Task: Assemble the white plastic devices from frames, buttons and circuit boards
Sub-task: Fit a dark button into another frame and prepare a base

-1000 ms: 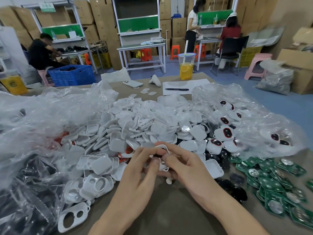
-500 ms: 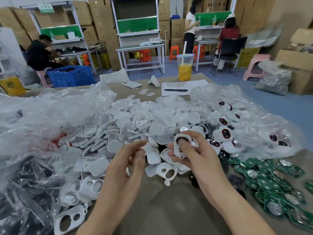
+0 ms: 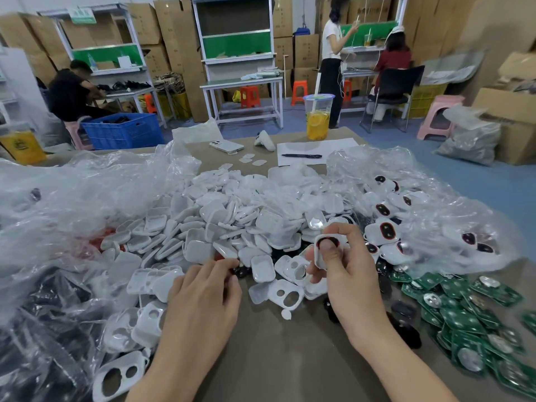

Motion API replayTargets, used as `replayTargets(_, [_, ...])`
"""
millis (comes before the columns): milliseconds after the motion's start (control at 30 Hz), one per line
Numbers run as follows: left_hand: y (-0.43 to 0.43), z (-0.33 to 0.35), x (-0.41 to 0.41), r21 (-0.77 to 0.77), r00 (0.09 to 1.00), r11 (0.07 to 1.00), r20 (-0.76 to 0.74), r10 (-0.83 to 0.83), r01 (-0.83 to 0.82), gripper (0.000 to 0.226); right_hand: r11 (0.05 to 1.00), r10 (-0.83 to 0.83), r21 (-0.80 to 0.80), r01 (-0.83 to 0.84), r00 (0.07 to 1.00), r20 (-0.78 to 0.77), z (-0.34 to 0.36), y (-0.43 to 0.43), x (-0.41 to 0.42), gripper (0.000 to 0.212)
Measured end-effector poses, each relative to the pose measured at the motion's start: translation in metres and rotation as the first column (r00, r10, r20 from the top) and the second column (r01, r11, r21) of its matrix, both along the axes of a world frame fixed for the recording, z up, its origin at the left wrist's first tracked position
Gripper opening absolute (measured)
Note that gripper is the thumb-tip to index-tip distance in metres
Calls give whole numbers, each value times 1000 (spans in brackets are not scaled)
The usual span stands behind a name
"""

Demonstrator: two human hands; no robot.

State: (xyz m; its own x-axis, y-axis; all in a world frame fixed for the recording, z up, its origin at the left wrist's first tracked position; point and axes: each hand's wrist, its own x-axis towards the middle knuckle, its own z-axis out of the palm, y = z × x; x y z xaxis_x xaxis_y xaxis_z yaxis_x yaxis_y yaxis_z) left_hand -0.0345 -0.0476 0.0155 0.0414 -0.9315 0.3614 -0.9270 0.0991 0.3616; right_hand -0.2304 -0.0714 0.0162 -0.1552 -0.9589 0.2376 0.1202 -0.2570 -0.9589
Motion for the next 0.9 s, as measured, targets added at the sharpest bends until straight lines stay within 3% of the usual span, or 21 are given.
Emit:
replayTargets(167, [2,1,-3,-69,995,994,-33,-92,90,16,999,-51,-6,51,997,-60,2,0,0,34])
replayTargets(333, [7,-1,-9,-84,929,925,18,-369,369,22,998,-58,-1,58,998,-34,5,0,-1,30])
replayTargets(600, [3,-7,-8,-2,839,843,90,-536,539,21,997,22,75,-32,990,138,8,-2,-3,7])
replayTargets(800, [2,-7,-9,9,831,833,54,-553,553,18,982,109,100,-162,909,402,6,-6,-5,29])
replayTargets(900, [4,-6,-10,24,834,834,-2,-551,551,16,976,117,116,-185,892,436,6,-7,-5,22])
